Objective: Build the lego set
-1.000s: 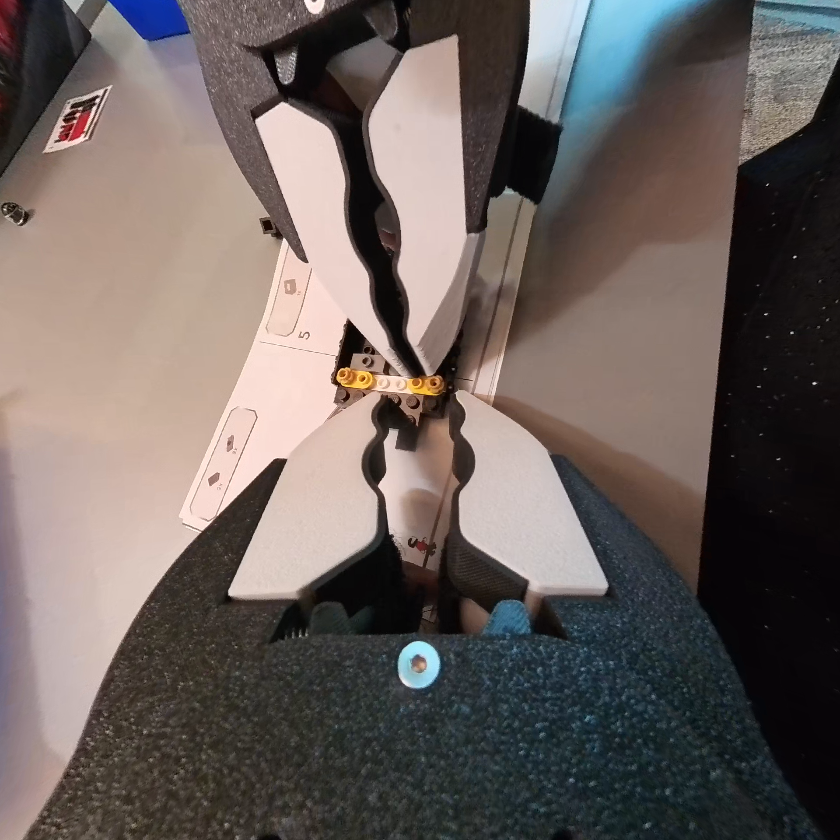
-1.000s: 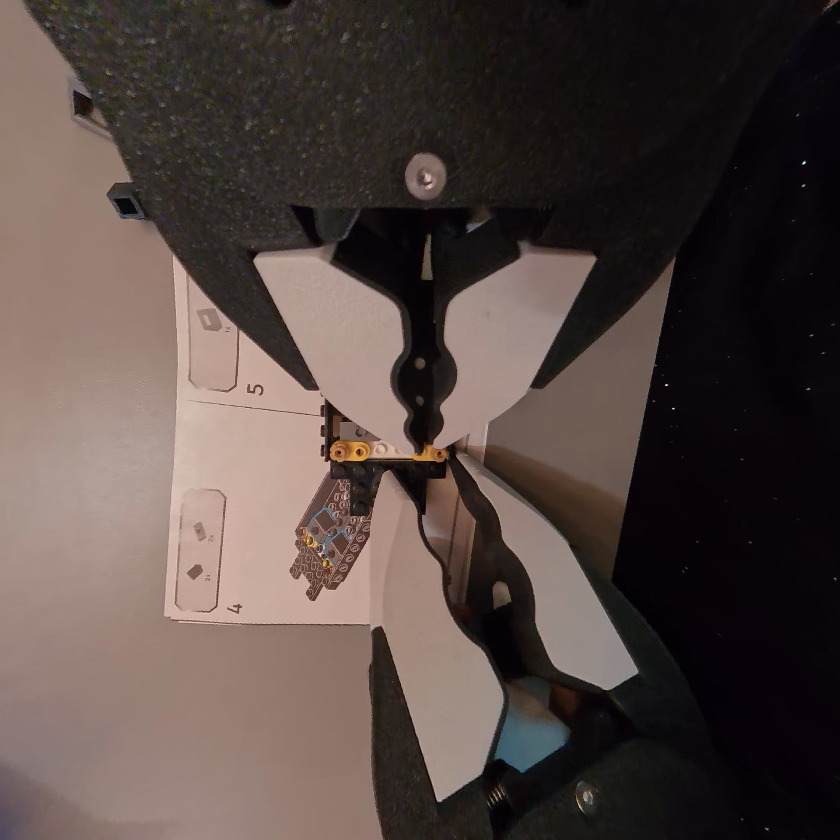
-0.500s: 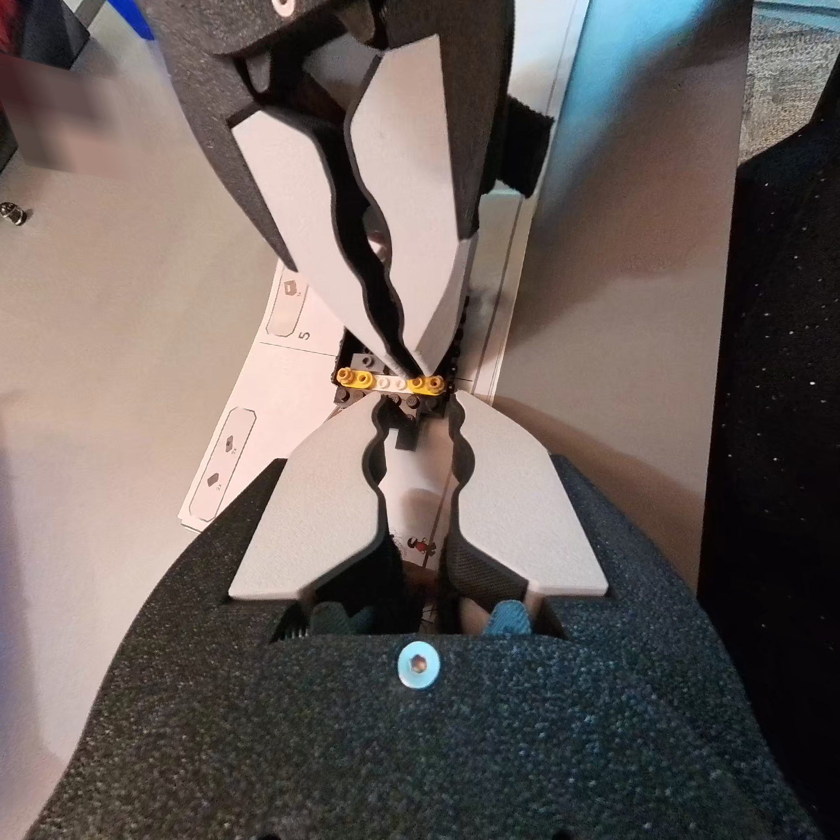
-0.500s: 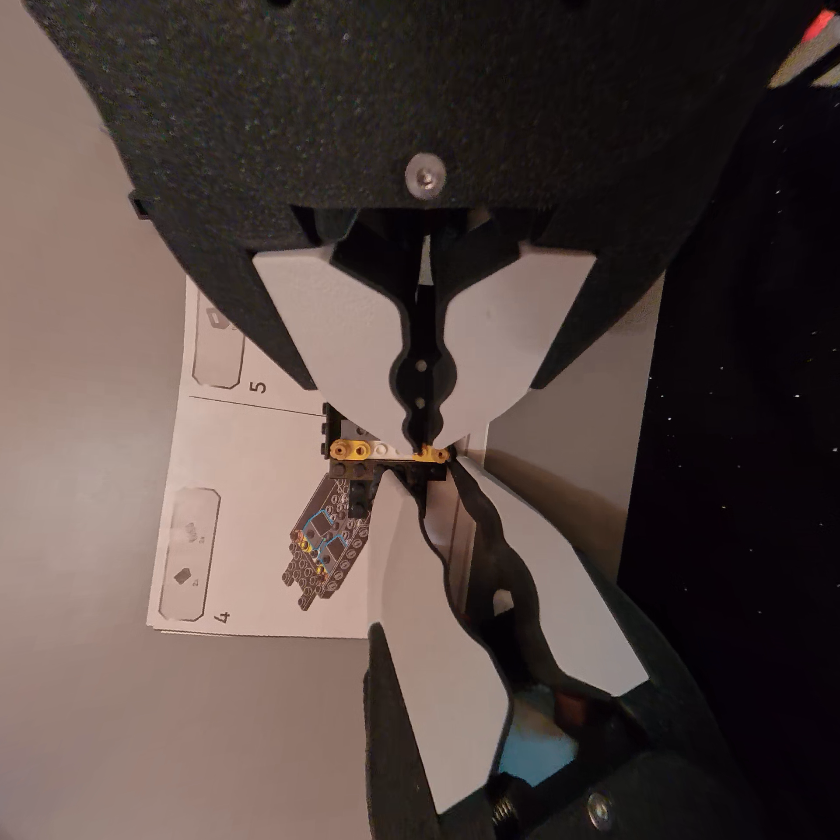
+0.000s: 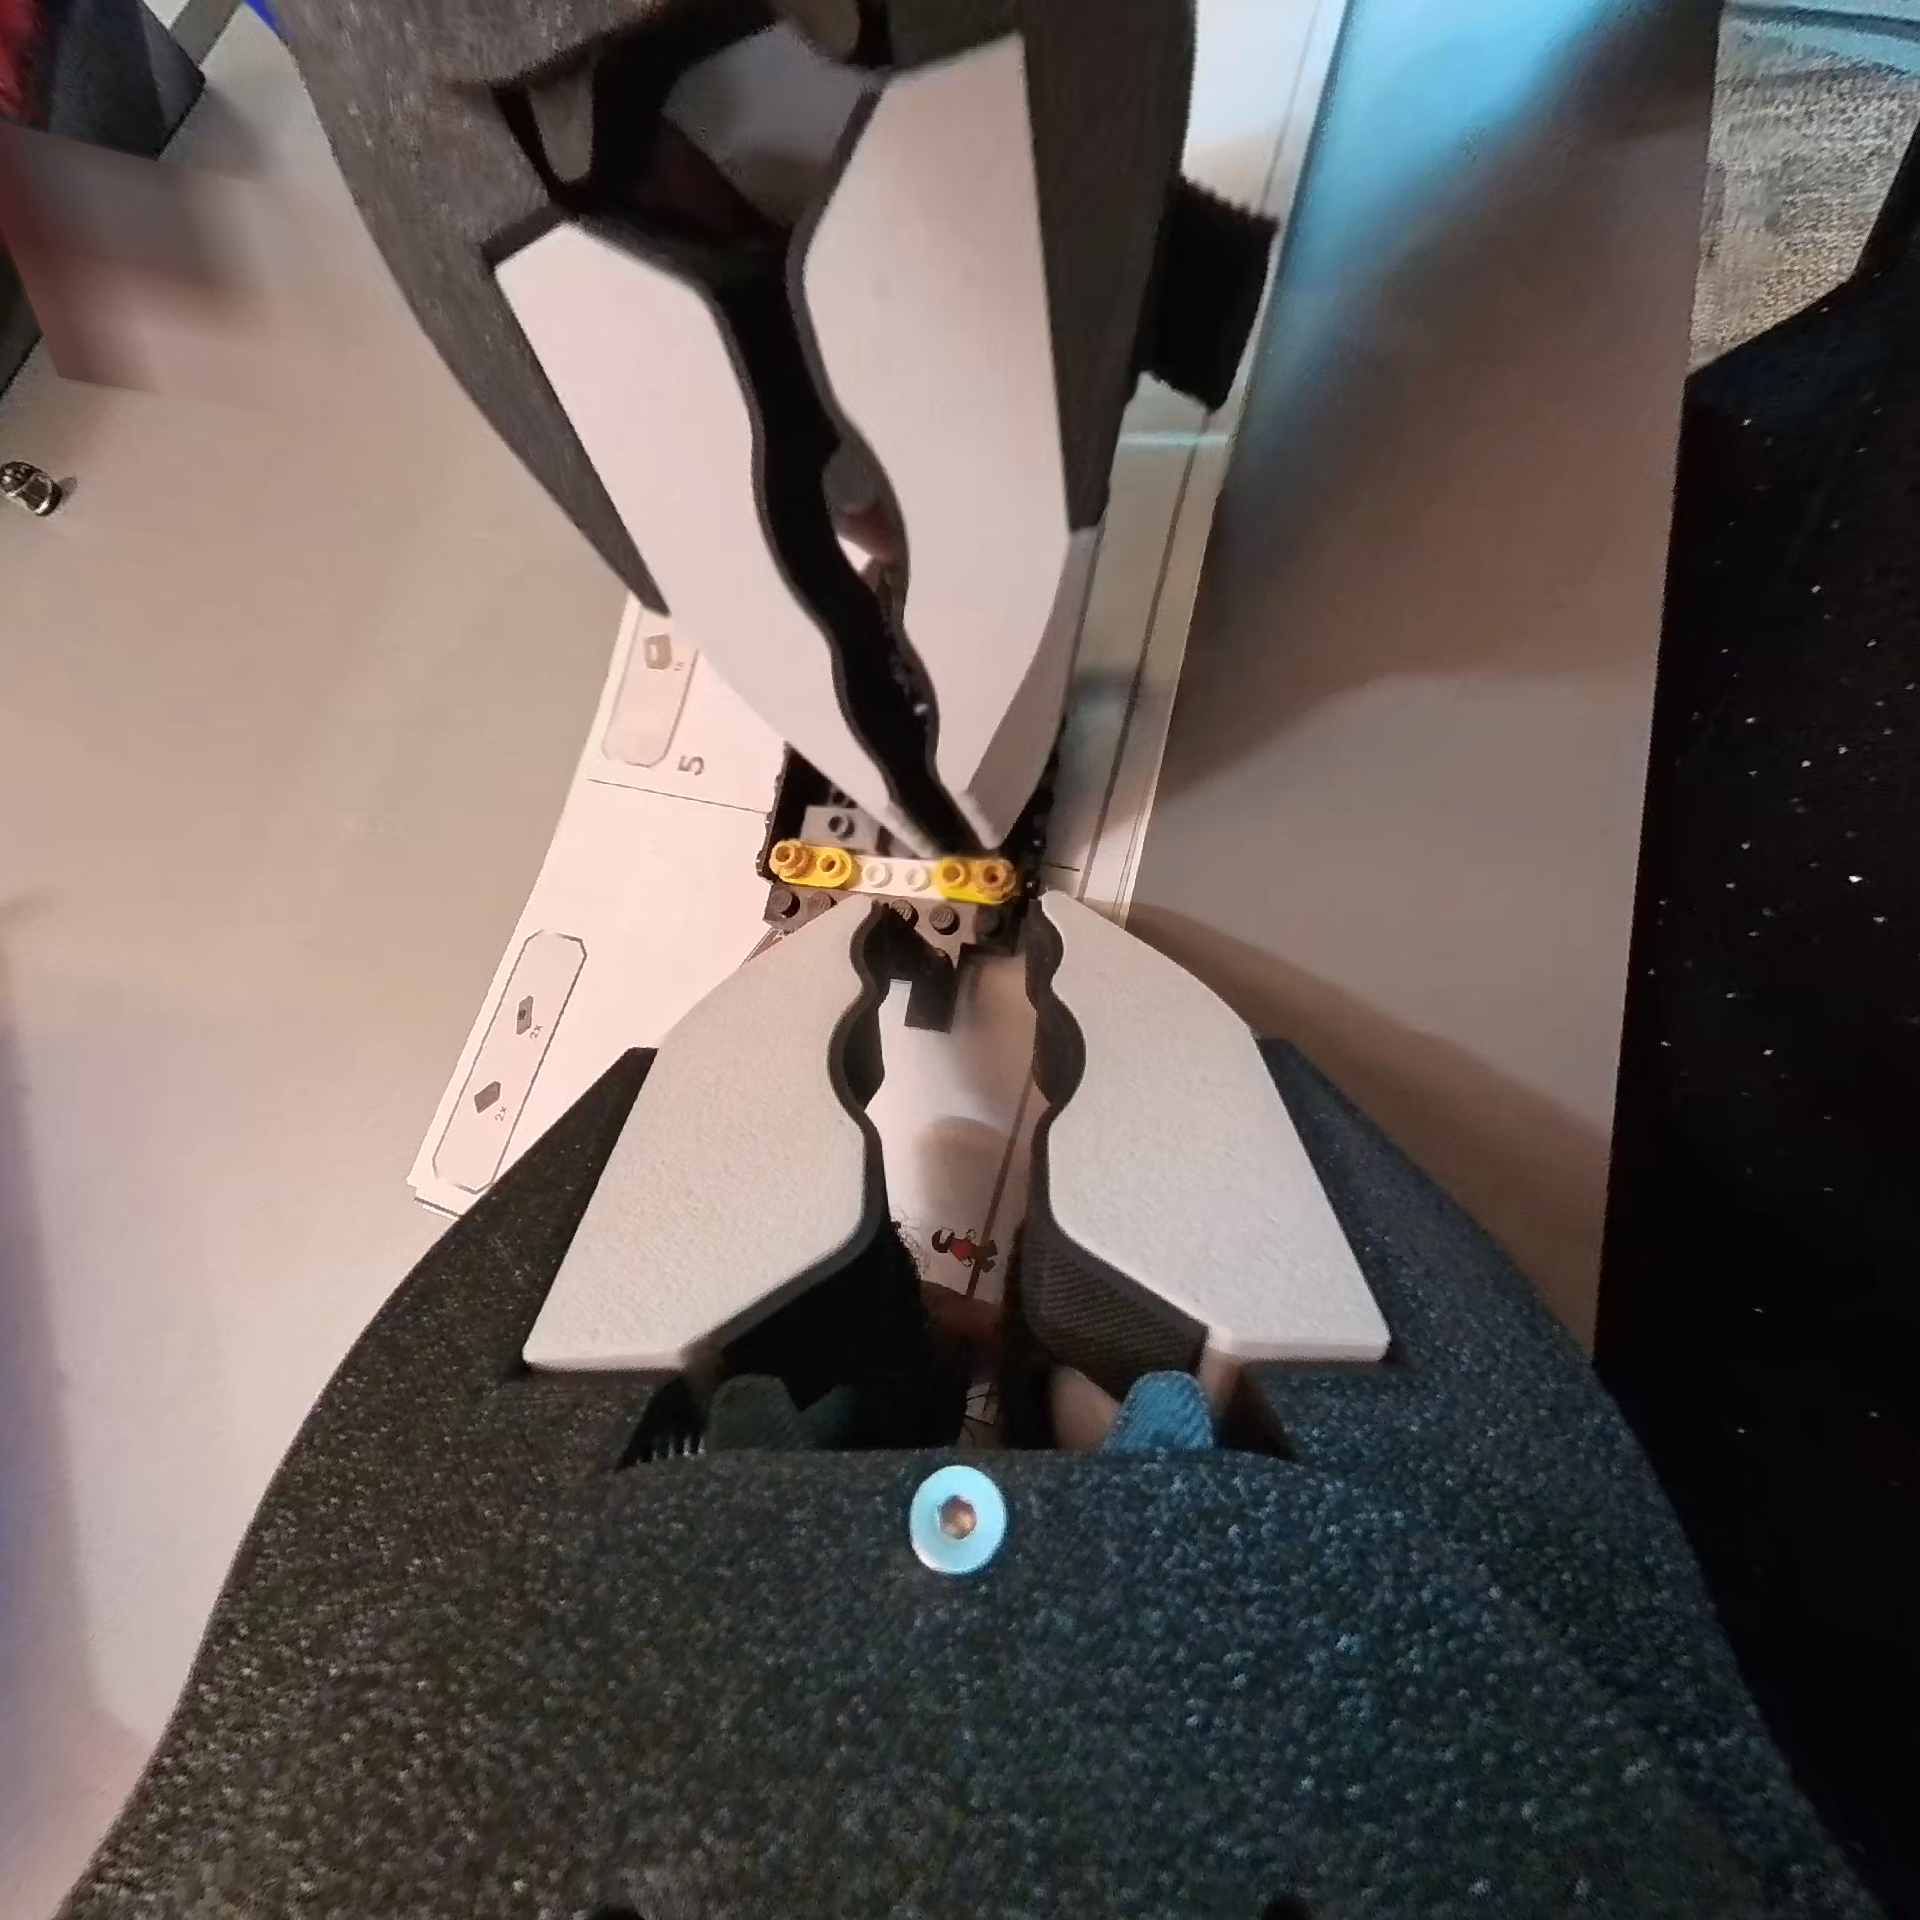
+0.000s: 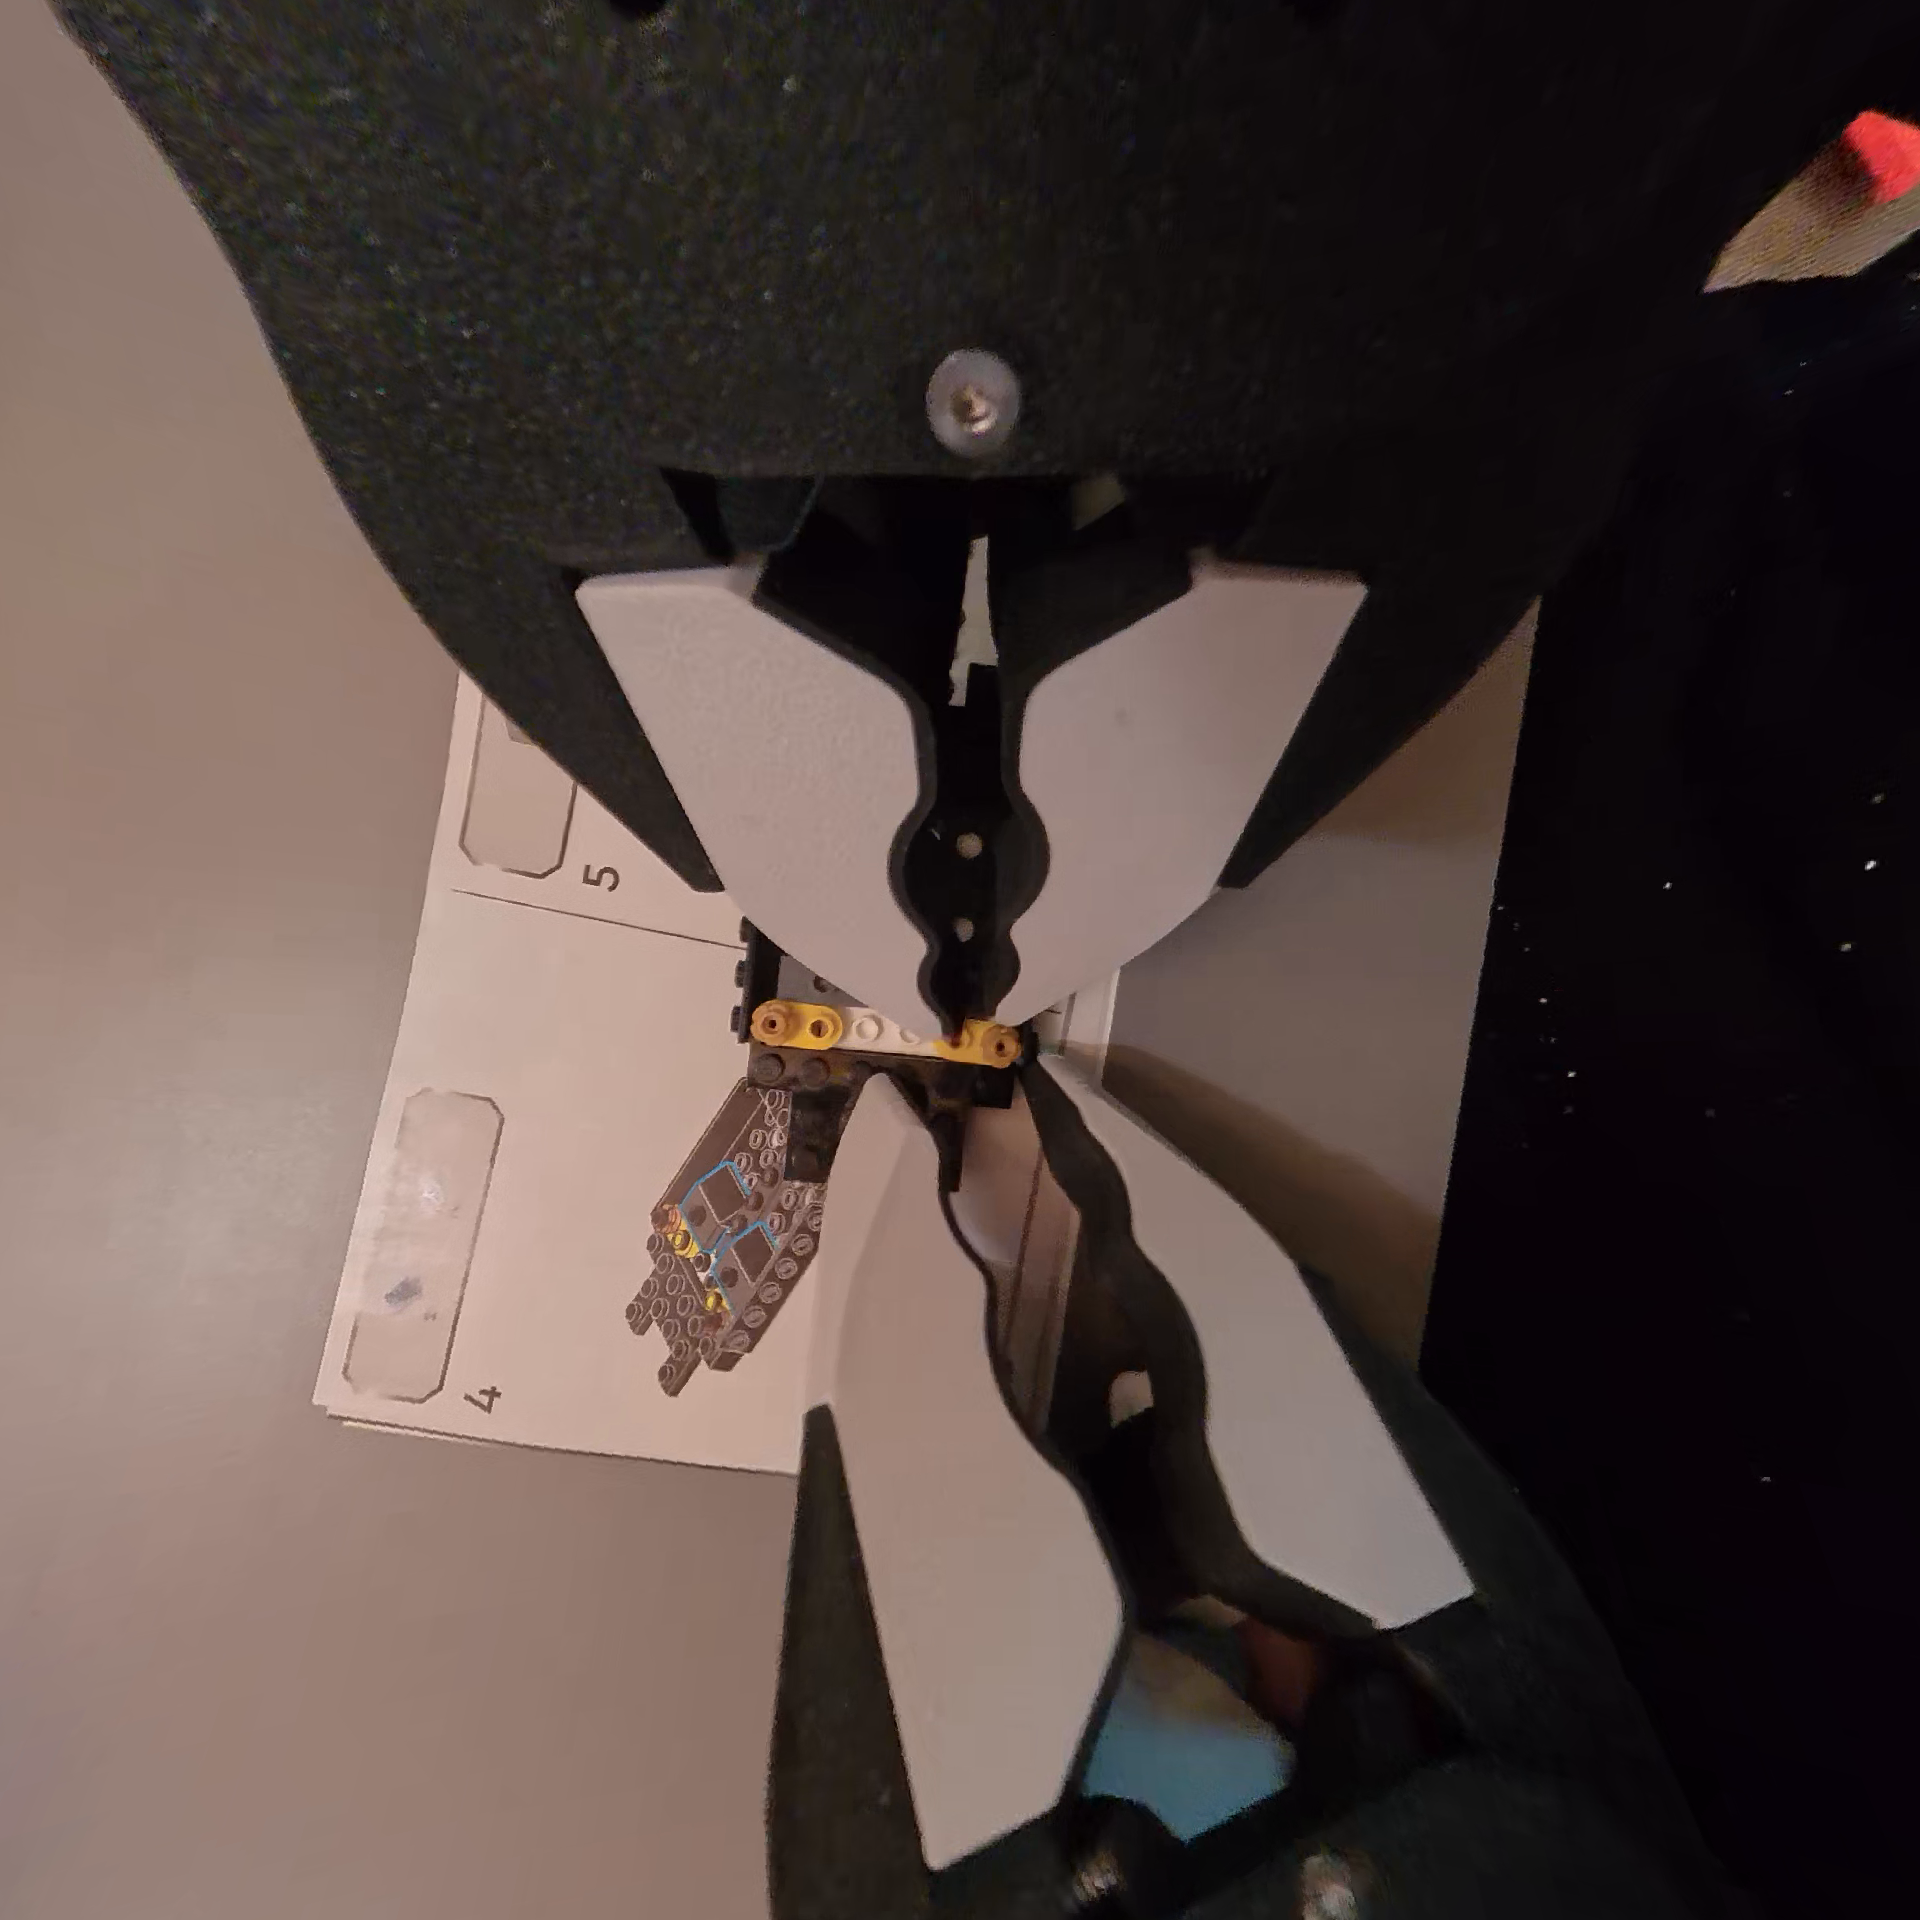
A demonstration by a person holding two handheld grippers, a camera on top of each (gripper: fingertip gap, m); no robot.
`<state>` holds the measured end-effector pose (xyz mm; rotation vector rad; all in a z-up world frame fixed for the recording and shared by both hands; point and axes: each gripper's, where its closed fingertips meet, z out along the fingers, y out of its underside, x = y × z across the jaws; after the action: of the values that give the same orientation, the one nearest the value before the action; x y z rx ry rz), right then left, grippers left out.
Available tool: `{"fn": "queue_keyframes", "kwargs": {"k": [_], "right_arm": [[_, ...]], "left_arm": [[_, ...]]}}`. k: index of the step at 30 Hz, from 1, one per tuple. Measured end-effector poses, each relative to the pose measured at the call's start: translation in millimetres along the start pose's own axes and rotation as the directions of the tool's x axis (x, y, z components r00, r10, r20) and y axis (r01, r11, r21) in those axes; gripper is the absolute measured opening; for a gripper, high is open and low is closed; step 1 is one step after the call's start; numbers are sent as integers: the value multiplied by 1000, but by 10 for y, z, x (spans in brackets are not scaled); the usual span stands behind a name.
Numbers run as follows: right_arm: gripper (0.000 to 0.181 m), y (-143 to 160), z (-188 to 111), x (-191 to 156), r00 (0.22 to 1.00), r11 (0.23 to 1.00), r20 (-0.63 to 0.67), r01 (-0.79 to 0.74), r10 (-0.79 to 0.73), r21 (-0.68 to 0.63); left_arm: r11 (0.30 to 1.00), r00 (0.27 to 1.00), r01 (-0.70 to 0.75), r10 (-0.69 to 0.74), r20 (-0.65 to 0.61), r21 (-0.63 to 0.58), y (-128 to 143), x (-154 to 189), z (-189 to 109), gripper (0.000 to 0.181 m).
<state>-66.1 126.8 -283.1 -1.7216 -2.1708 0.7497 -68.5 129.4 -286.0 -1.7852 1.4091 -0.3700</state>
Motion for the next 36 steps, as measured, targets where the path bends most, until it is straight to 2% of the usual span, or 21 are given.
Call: {"fn": "queue_keyframes", "kwargs": {"k": [3,10,15,20,28,36], "right_arm": [[3,-59,-135,14,999,994,-3,-44,44,102],[7,89,-163,183,988,984,-74,-124,134,127],[6,-31,-177,303,982,969,-117,-118,146,217],[3,-8,-58,339,986,980,-114,-103,124,171],[2,-12,-46,334,989,981,-88,-105,121,165],[3,12,-191,295,988,980,-104,-95,114,177]], "left_arm": [[1000,1000,-3,3,3,0,0,0,-1,25],[1000,1000,-2,2,4,1,0,0,0,25],[1000,1000,10,-10,12,1,1,-21,-1,29],[1000,1000,15,-15,18,0,1,-31,-1,32],[1000,1000,12,-12,7,0,2,-16,0,29],[1000,1000,9,-9,11,0,2,-17,0,29]]}}
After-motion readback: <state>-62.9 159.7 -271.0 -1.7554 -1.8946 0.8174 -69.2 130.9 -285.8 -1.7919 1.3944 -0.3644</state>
